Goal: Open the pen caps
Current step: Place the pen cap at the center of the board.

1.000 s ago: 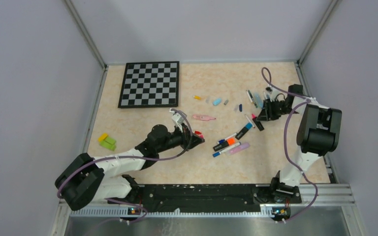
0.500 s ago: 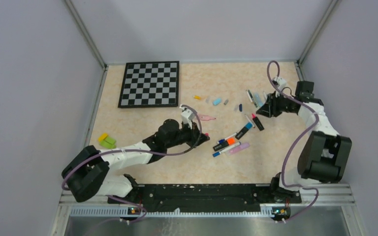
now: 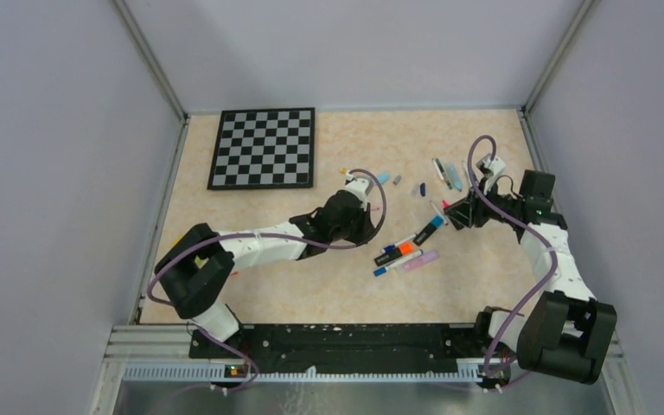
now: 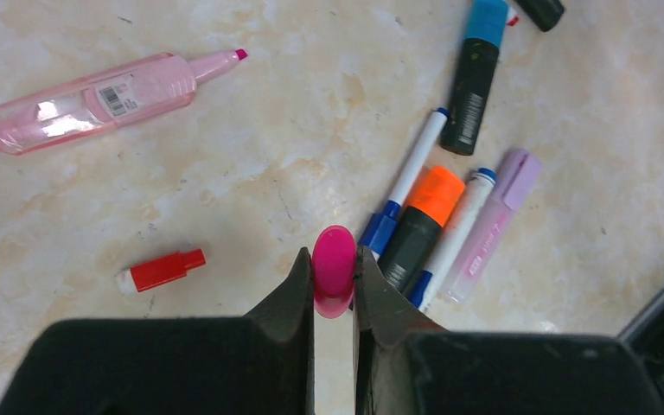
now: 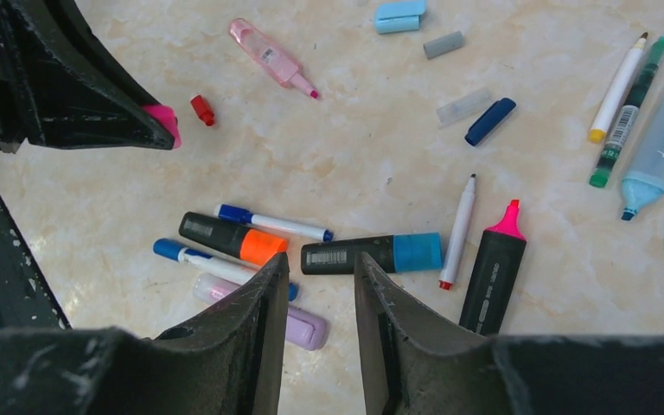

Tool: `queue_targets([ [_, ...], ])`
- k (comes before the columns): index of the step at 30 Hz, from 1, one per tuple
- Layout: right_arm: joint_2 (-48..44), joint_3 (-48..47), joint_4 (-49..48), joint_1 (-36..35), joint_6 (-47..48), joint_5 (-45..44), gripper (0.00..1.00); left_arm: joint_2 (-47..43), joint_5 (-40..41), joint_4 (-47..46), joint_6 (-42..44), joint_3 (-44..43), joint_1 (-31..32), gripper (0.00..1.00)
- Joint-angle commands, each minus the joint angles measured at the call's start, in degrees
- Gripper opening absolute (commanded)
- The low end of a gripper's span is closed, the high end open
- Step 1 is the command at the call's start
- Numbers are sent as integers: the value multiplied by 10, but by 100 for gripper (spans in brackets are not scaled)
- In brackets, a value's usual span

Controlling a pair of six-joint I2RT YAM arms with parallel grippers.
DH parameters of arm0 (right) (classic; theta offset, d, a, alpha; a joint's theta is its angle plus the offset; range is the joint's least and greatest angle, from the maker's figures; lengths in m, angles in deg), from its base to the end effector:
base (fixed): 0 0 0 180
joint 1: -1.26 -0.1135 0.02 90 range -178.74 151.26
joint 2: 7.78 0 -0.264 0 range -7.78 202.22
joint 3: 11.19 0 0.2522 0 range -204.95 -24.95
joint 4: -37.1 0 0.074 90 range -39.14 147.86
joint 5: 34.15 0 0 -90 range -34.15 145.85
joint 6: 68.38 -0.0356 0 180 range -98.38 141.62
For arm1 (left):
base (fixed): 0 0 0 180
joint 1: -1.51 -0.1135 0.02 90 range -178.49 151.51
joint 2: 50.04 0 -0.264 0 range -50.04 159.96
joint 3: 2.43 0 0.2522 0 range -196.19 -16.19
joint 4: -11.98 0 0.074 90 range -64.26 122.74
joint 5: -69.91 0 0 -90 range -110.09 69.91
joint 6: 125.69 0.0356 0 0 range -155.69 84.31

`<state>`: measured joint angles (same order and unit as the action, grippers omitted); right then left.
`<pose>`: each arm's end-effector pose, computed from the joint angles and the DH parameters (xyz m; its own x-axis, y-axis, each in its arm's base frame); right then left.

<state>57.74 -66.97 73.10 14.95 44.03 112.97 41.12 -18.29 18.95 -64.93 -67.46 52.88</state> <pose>0.2250 -0.0240 0.2443 -0.4752 -0.0973 -0.8745 -0.6730 0.6805 0.2900 0.2154 -0.2677 0.2065 -0.6709 0.0574 -0.7394 0.5005 0.7708 -0.3942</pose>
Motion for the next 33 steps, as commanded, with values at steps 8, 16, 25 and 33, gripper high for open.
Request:
queue_targets([
  [8,-9,-4,-40,8,-4,12,33,132,122,151,35,-148,4,18],
  [16,-9,-3,-39,11,-3,12,33,181,151,171,62,-187,3,28],
  [25,-8,-1,-41,12,-3,15,33,159,147,173,67,-186,3,38],
  [33,-8,-1,-36,12,4,22,33,34,102,108,104,-113,3,47],
])
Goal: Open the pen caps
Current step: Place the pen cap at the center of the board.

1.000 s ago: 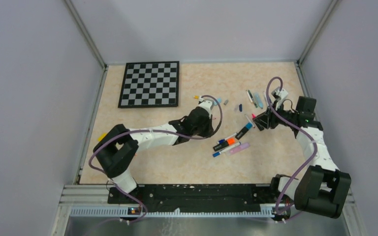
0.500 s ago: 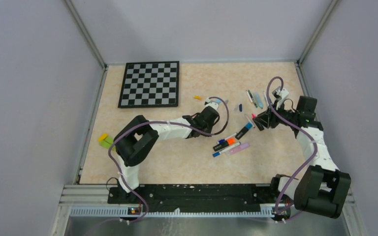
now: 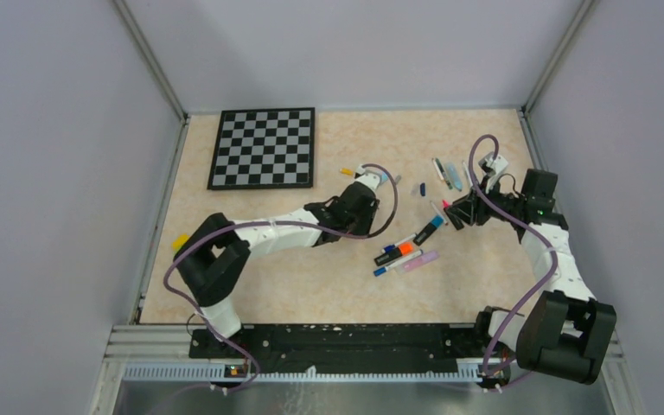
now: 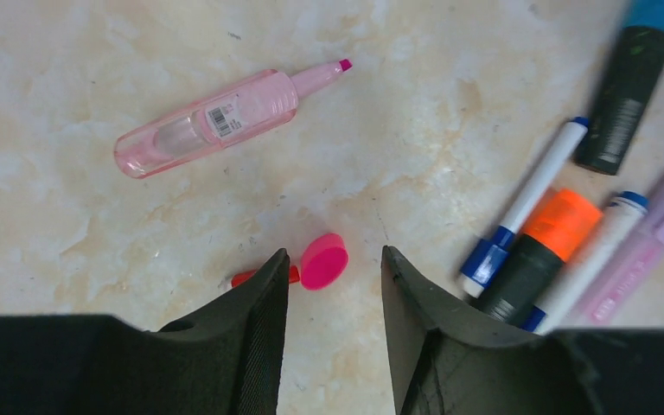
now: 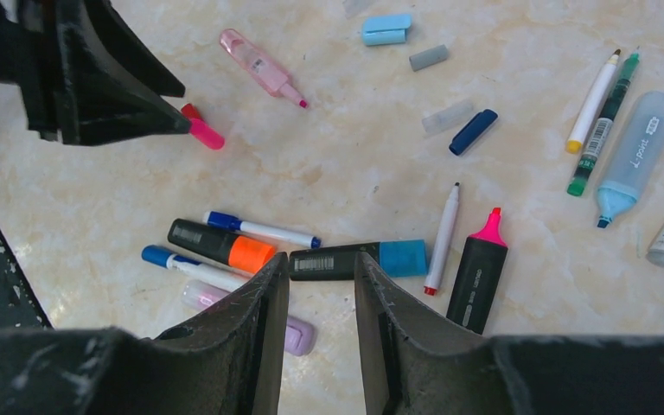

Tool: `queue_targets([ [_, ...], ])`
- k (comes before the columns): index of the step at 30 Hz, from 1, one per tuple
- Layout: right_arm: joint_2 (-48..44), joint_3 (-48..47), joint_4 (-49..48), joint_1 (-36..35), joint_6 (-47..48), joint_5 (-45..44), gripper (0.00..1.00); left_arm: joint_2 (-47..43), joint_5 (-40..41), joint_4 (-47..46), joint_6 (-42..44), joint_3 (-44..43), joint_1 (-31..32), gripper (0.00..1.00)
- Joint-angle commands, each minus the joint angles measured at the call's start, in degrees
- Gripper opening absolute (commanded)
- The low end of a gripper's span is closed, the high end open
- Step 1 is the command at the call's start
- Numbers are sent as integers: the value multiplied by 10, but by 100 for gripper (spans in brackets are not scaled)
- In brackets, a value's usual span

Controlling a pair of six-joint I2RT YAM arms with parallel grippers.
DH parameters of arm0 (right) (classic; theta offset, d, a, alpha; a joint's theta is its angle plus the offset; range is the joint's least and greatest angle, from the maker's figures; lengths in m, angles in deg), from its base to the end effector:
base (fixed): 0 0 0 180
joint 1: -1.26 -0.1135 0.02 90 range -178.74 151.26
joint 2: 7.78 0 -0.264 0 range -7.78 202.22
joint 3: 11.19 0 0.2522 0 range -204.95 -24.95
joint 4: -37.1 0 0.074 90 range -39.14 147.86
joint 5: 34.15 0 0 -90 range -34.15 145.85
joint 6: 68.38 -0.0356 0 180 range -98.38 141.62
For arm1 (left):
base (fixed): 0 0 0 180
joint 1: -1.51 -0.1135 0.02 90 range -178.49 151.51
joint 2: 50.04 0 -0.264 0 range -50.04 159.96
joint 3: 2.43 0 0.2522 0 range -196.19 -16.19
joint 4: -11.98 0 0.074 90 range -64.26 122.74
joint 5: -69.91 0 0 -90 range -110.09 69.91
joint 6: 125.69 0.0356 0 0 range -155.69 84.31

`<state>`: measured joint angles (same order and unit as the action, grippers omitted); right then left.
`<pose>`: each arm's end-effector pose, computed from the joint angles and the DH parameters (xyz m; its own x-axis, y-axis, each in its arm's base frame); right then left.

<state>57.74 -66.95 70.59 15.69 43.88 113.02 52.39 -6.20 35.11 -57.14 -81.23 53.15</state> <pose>0.2274 -0.0276 0.2471 -0.4408 -0.0986 -0.8922 -0.6749 0.6917 0.2569 0.2439 -0.2944 0.1911 -0.6618 0.2642 -0.7016 0.4482 0.8896 -0.0877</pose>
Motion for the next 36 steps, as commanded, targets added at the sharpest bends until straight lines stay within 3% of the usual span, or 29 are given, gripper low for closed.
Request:
queue_targets([
  [1,-8,-2,-10,5,8,25,33,-94,-17,-60,30,36,0,48],
  [7,-10,1,-8,5,19,37,34,-219,-6,-140,75,131,0,56],
  [8,-10,2,-7,6,20,40,33,-241,-5,-156,80,147,0,61],
  [12,-11,2,-4,6,28,48,34,-327,17,-236,86,225,-1,97],
  [16,-11,4,-3,6,34,52,34,-398,-3,-310,62,308,-14,99],
  [22,-10,6,-2,6,39,58,34,-448,-133,-389,44,373,-33,99],
  [30,-9,7,0,5,42,60,34,-411,-215,-386,-4,370,-33,99],
  [36,-8,7,1,6,43,59,34,-334,-267,-353,3,317,-33,98],
])
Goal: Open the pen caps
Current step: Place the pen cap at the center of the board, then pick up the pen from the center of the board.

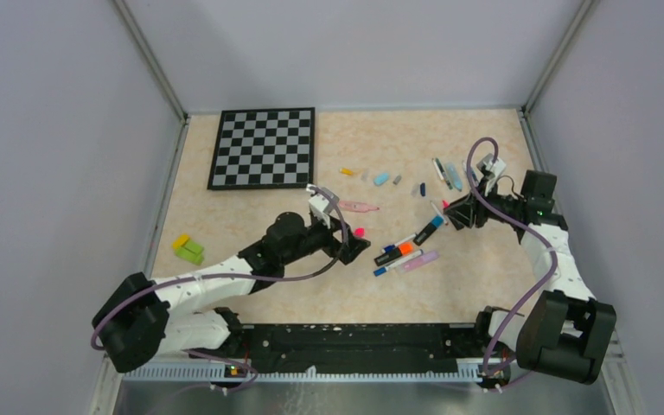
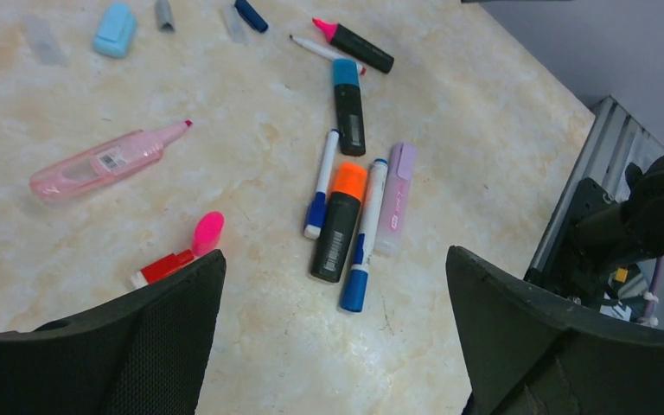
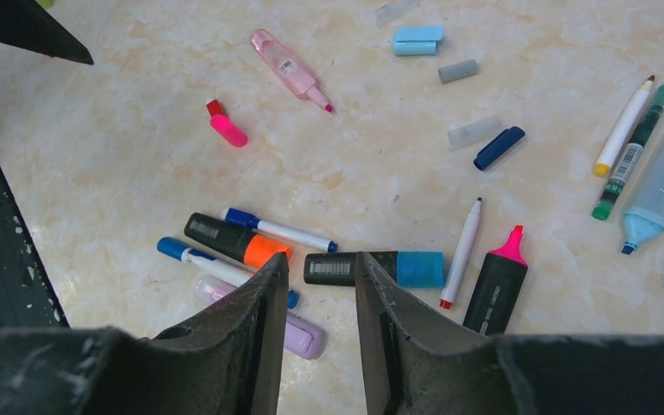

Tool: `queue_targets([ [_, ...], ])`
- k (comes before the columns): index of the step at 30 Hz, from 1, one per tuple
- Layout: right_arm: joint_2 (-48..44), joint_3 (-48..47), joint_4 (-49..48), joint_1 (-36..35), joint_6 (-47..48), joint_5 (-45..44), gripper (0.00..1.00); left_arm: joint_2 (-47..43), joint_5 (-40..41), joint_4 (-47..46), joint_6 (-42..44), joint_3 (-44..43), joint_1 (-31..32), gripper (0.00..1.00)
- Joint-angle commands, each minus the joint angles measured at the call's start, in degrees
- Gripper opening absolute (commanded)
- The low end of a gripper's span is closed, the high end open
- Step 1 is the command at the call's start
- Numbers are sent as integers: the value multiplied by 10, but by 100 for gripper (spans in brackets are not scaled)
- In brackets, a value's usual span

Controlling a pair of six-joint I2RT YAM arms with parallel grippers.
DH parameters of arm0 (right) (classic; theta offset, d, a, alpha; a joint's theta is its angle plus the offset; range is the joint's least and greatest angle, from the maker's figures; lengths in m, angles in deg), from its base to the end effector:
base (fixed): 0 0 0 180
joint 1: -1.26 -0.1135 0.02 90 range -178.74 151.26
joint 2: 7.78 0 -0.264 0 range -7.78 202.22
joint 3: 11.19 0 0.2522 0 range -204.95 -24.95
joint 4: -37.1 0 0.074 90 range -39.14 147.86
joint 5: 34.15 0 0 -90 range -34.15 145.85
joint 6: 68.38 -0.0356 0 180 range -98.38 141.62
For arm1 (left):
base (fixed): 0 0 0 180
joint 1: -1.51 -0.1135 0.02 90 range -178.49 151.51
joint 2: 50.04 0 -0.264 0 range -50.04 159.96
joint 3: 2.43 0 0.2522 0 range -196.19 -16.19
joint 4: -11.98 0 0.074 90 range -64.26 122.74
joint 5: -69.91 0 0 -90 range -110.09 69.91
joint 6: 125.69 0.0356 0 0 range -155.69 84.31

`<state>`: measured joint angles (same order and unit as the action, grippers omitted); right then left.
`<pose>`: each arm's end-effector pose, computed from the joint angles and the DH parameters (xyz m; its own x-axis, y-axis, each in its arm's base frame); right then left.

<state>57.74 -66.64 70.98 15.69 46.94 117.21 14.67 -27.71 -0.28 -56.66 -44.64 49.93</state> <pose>0.2252 -0.0257 0.2465 -0.3969 -0.1095 -0.9113 -0.7326 0.6359 0.2427 0.1609 -0.1885 0.2363 -0.4065 -0.0763 -0.9105 0.7310 0.5707 -0.3742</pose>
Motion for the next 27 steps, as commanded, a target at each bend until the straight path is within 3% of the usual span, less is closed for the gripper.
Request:
queue_targets([
  [1,-8,4,-3,6,13,18,34,62,-65,14,8,-64,0,97],
  [14,-6,5,0,6,20,13,34,284,-99,203,83,-277,7,65],
  [19,-6,3,1,5,20,8,34,342,-121,204,98,-335,18,65],
  [26,-7,-3,-6,14,-2,-9,34,431,-153,97,76,-375,32,70],
  [27,-6,-4,-7,15,-5,-10,34,442,-149,84,71,-381,33,76],
])
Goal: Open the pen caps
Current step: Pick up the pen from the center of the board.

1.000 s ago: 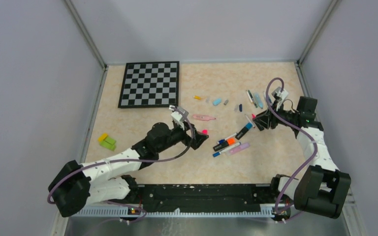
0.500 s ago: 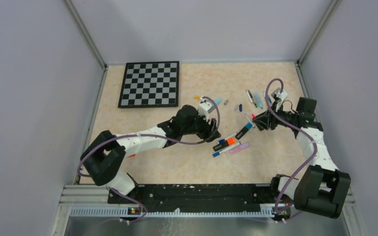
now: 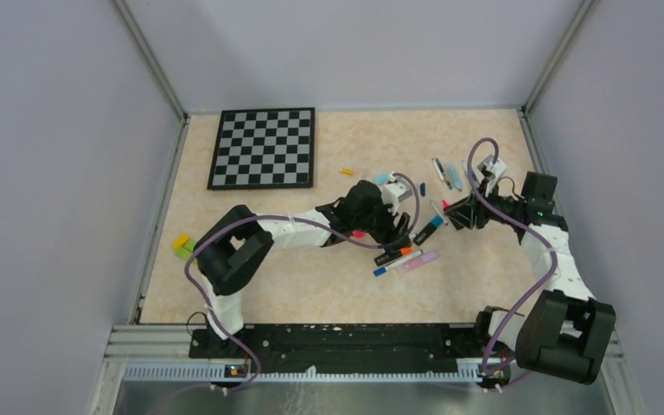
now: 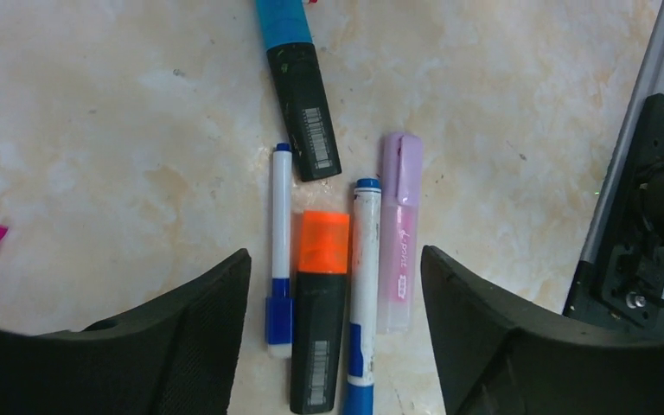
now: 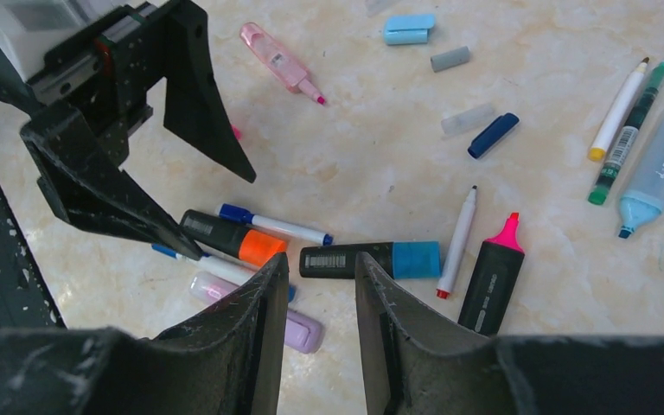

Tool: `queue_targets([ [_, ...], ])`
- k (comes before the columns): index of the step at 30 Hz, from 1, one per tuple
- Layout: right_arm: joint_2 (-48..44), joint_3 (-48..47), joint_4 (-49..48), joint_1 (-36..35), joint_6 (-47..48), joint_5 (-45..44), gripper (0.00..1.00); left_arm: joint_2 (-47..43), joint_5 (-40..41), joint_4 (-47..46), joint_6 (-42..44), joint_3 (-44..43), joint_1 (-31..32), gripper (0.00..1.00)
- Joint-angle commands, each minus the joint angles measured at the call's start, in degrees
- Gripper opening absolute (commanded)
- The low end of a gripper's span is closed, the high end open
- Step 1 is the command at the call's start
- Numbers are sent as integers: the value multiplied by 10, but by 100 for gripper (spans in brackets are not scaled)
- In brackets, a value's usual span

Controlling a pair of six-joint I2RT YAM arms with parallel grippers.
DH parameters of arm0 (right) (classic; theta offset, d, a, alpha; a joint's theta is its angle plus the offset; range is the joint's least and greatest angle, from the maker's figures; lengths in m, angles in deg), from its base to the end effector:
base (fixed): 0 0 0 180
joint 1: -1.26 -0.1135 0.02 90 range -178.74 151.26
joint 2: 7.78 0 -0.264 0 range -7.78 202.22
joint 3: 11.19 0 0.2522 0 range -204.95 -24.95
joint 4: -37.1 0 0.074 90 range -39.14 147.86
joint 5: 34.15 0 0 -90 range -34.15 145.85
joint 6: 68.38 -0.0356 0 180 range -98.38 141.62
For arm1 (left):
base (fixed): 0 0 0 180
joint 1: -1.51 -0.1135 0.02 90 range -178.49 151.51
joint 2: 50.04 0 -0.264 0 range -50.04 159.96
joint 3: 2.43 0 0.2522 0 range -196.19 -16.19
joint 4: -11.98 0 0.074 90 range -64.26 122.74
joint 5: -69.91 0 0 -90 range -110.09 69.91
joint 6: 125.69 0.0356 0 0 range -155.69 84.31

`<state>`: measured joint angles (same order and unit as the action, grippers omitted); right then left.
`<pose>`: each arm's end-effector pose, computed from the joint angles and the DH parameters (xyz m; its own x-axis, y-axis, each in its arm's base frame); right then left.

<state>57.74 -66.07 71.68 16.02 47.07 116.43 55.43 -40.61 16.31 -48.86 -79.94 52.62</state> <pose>0.2235 -0.0268 0.2423 -0.4186 -0.1080 -0.9017 -0.7177 0.6478 0.2556 0.2439 -0.3222 0.1923 -0.5350 0.3234 -0.7805 0.8145 0.4427 -0.3749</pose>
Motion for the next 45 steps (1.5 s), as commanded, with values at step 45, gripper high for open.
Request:
queue_targets([
  [45,-27,-17,-59,44,-79,-114,34,251,167,-48,85,-245,79,43],
])
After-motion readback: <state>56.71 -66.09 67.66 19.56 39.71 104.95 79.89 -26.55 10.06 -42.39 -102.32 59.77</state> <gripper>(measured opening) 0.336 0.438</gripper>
